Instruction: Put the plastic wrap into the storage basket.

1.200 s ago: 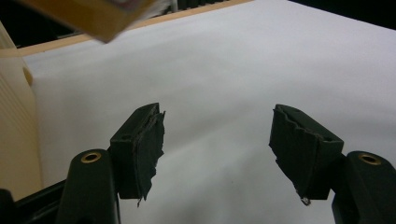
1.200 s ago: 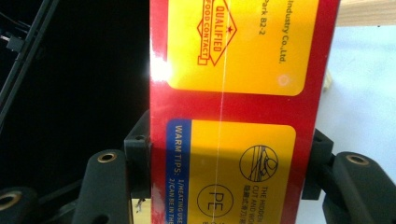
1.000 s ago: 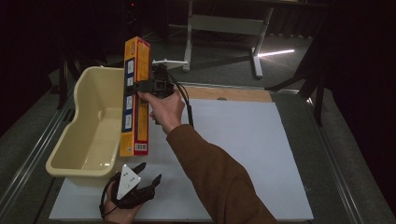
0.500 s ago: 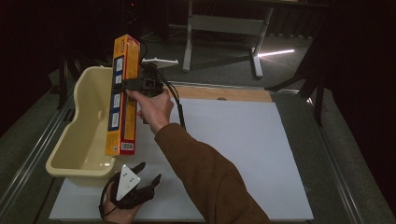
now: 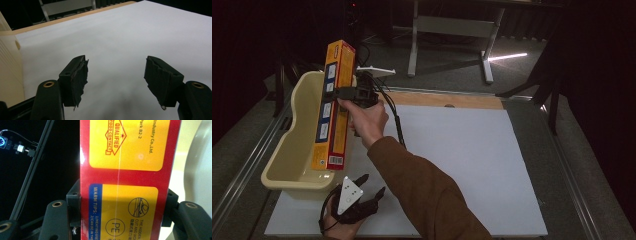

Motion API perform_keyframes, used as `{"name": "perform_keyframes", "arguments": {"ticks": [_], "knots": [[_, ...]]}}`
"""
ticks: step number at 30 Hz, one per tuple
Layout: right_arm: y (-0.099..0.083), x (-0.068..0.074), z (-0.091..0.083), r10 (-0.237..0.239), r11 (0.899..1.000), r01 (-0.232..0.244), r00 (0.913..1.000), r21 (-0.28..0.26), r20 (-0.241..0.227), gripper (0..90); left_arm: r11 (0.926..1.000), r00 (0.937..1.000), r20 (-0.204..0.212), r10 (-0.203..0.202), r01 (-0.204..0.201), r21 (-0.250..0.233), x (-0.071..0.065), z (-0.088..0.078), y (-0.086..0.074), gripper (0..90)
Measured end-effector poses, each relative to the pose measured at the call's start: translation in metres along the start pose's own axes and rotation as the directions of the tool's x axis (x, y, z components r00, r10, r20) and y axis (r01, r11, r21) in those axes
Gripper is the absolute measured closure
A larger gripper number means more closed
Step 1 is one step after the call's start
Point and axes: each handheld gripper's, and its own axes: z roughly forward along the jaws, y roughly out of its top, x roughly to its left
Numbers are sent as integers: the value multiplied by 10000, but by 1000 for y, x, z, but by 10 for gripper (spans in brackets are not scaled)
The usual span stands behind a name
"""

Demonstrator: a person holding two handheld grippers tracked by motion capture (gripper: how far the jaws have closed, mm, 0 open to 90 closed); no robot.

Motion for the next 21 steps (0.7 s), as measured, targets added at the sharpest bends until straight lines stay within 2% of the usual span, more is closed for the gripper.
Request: {"name": "perform_keyframes", "arguments": {"ticks": [3, 21], "knots": [[-2, -1, 3, 84, 9998, -82, 9999, 194, -76, 395, 10000, 10000, -16, 4, -5, -61, 0, -1, 0, 345], [-12, -10, 19, 769, 9967, -760, 9965, 272, -320, 394, 9999, 10000, 19, -53, 53, -87, 1, -1, 1, 343]]}}
